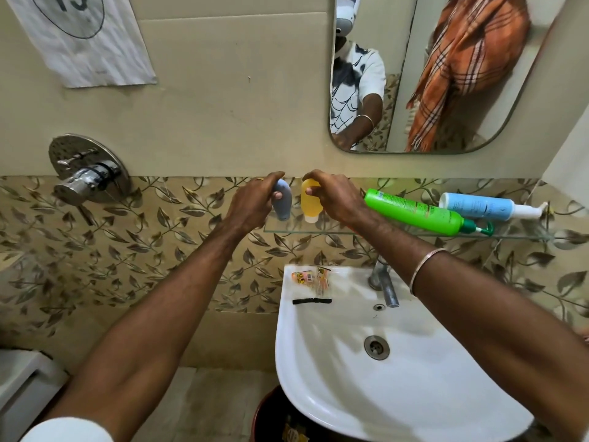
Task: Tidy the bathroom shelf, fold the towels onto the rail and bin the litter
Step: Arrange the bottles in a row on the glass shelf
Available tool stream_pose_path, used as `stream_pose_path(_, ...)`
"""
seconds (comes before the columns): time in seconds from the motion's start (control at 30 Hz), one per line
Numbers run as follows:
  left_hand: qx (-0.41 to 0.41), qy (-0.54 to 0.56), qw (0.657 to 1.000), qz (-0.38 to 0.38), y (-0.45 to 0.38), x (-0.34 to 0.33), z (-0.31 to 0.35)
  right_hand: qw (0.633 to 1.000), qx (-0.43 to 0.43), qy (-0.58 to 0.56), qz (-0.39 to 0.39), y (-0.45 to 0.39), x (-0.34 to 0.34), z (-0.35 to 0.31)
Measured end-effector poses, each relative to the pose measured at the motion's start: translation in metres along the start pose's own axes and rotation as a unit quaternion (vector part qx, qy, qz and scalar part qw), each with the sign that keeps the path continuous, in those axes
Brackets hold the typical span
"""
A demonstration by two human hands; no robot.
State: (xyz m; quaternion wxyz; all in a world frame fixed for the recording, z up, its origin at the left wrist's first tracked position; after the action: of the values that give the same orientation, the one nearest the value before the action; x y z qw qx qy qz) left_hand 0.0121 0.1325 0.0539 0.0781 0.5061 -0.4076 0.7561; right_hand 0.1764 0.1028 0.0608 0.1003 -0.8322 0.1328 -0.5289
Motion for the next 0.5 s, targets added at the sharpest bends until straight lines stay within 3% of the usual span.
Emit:
stream_pose_path(0.33,-0.005,0.058,0.998,-0.011,-0.0051,-0.0032,-0.0036,0.998,-0.022,-0.014,-0.055,-0.0027,-0.0058,0.0018)
stream_pose_path(0.5,-0.009,0.082,0.997,-0.010,-0.0074,-0.0050,-0.0074,0.999,-0.027,-0.021,-0.043,-0.0029,-0.0064,0.0009)
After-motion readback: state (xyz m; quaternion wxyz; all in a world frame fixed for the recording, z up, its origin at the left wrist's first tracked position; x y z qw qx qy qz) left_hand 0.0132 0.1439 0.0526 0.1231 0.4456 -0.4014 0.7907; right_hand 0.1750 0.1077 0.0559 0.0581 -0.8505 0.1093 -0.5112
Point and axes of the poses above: each hand's wrist, its own y-axis away from the middle knuckle, its own x-axis out of the back of the hand, z = x × y, the point moved 8 cm from there along -y, towards the middle knuckle, and after that the axes turned 11 degrees about -x, right-handed, at the moved point
